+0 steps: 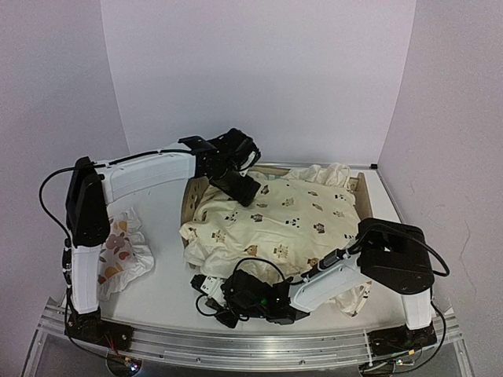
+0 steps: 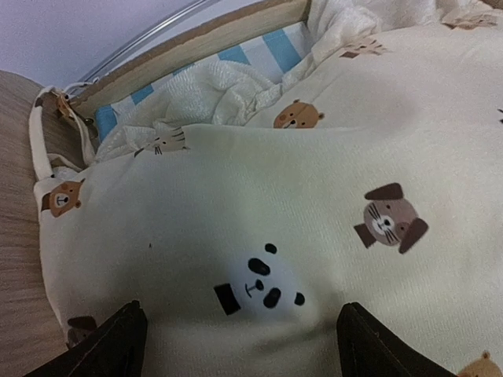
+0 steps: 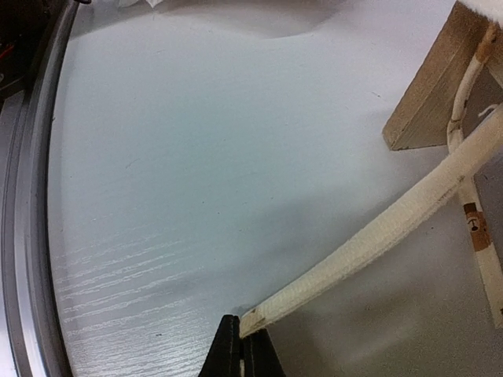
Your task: Set up the pet bed
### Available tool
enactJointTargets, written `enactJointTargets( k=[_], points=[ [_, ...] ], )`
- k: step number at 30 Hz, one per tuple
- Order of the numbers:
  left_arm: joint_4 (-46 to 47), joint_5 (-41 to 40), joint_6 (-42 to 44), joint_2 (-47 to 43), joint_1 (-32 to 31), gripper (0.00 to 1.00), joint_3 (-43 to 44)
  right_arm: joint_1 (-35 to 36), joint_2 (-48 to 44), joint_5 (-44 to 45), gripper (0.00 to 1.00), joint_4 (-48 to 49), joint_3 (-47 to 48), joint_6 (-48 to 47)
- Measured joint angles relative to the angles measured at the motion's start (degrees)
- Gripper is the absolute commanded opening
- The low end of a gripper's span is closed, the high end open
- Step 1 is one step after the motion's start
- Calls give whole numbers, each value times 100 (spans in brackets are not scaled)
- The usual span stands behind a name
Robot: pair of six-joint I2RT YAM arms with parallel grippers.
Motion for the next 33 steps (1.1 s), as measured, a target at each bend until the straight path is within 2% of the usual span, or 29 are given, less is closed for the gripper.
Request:
enactJointTargets(
  k=[1,2,4,8,9,17,28,33],
  points=[
    [-65,-65,-67,128,0,86,99,-1,2,-3,0,36,-22,16],
    [-133,-117,-126,246,0,81,202,-2,2,-10,0,82,-49,39],
    [-224,-187,-261,405,0,65,351,-4,2,-21,0,154,-91,69],
    [-267,-238,-420,597,26,11,536,-9,2,-35,0,282,-173,85],
    [-259,-234,-447,619,37,2,548,-9,2,-35,0,302,-190,85],
    [200,-222,-381,538,63,0,397,-9,2,-37,0,402,-245,63],
    [1896,-251,-70,-717,60,0,-573,-9,31,-39,0,471,-242,29],
    [2745,-382,71,-947,41,0,-851,-9,45,-39,0,495,-239,20]
  ],
)
